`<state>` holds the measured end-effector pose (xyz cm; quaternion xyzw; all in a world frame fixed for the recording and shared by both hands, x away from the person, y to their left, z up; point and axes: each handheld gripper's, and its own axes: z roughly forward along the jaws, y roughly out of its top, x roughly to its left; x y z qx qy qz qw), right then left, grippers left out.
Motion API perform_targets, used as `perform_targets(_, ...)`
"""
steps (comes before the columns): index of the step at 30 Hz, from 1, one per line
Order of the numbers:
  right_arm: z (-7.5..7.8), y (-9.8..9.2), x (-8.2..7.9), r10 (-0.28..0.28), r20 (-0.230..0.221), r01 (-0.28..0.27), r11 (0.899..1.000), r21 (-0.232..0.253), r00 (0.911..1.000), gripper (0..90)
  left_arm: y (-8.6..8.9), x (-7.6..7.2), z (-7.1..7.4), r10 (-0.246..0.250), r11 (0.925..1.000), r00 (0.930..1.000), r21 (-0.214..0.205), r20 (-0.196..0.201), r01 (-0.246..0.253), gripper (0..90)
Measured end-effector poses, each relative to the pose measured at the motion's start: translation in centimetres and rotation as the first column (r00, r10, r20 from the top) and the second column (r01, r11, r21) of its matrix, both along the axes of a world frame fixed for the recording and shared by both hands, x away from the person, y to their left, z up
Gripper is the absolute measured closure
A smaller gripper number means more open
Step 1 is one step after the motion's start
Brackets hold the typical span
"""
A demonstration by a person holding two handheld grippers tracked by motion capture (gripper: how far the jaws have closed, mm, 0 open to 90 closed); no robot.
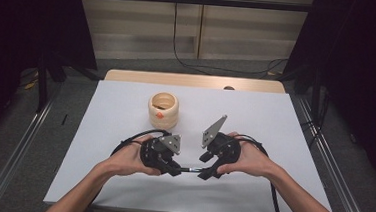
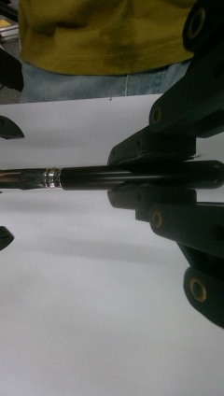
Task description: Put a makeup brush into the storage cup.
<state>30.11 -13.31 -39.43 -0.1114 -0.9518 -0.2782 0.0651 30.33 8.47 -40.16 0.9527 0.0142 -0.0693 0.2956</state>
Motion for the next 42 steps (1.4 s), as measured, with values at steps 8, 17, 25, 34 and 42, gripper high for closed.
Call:
perform_targets(8,0.2,-1.4,-0.4,-0.048,0.006,0.047,0.995,0.089,0.9988,23.5,0.6,-0.6,-0.4,0.008,0.9994,0.9997,-0.034,-0.023,-0.008,79.4)
perform_targets(17,-0.3,-2.0,-0.8,-0.086,0.013,0.082,0.982,0.168,0.9962,3.6,1.3,-0.8,-0.5,0.044,0.9974,0.9989,-0.057,-0.016,-0.044,79.4)
perform_targets(25,0.3,-3.1,-1.0,-0.142,0.055,0.122,0.955,0.269,0.9884,2.7,2.5,-0.8,-0.7,0.084,0.992,0.9964,-0.093,-0.015,-0.085,79.4)
perform_targets(34,-0.2,-3.6,-1.6,-0.21,0.066,0.18,0.936,0.304,0.9755,3.7,3.5,-0.9,-0.7,0.111,0.9788,0.9934,-0.17,-0.026,-0.114,79.4)
perform_targets(42,0.4,-4.1,-2.2,-0.17,0.062,0.13,0.903,0.41,0.9836,2.2,3.3,-1.0,-0.6,0.119,0.9671,0.9924,-0.223,-0.032,-0.123,79.4)
